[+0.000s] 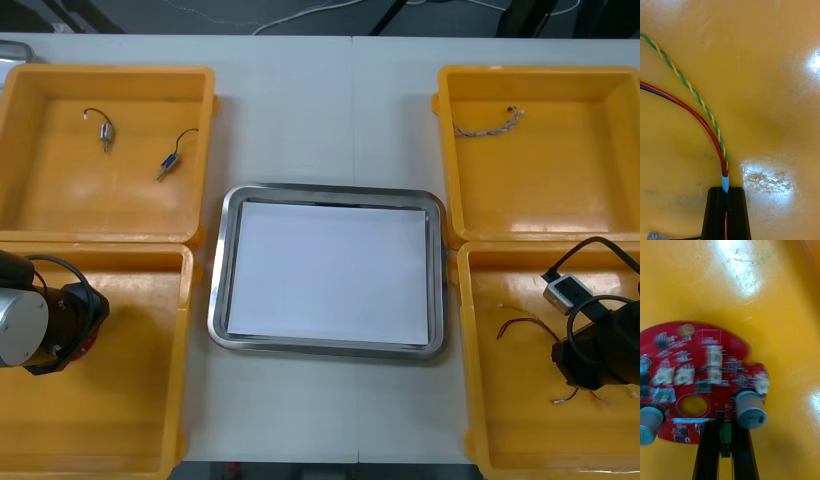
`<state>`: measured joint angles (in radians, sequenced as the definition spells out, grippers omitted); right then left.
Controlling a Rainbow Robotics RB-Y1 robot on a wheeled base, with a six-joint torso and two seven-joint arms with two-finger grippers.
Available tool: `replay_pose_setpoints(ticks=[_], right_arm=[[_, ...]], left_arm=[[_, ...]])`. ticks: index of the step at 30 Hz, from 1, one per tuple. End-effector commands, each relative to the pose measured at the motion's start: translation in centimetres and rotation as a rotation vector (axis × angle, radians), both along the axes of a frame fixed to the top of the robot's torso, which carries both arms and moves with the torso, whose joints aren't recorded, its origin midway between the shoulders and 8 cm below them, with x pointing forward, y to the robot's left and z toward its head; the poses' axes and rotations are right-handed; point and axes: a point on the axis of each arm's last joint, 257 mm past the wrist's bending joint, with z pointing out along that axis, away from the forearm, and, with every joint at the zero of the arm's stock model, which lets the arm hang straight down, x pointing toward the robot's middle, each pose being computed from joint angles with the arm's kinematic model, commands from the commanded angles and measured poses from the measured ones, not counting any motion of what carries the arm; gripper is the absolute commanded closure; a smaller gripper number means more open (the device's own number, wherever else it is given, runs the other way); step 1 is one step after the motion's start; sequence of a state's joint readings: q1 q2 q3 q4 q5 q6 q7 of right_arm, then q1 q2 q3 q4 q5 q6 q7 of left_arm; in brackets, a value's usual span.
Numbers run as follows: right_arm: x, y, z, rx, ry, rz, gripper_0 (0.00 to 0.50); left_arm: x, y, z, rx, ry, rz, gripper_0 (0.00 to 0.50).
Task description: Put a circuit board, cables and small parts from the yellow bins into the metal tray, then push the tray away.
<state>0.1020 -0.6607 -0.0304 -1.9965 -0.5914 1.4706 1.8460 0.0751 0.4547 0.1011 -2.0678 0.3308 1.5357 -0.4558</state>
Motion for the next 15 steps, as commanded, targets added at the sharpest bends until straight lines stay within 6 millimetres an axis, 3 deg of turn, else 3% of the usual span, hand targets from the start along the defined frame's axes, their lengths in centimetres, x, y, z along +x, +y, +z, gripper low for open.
replay_pose_setpoints(ticks=[1,7,15], right_arm=[[0.2,1.0,0.3,0.000,0.002,0.058,0.500],[0.8,0.9,3.3,-0.005,-0.017,0.062,0.500],[0.1,0.3,8.5,-0.021,-0.030,0.060,0.500]], left_arm=[[0.8,-1.2,0.3,0.017,-0.014,-0.066,0.500],[0.6,-0.9,1.1,0.039,-0.015,-0.079,0.500],[-2.5,-0.9,4.9,0.092,0.014,-0.145,0.500]])
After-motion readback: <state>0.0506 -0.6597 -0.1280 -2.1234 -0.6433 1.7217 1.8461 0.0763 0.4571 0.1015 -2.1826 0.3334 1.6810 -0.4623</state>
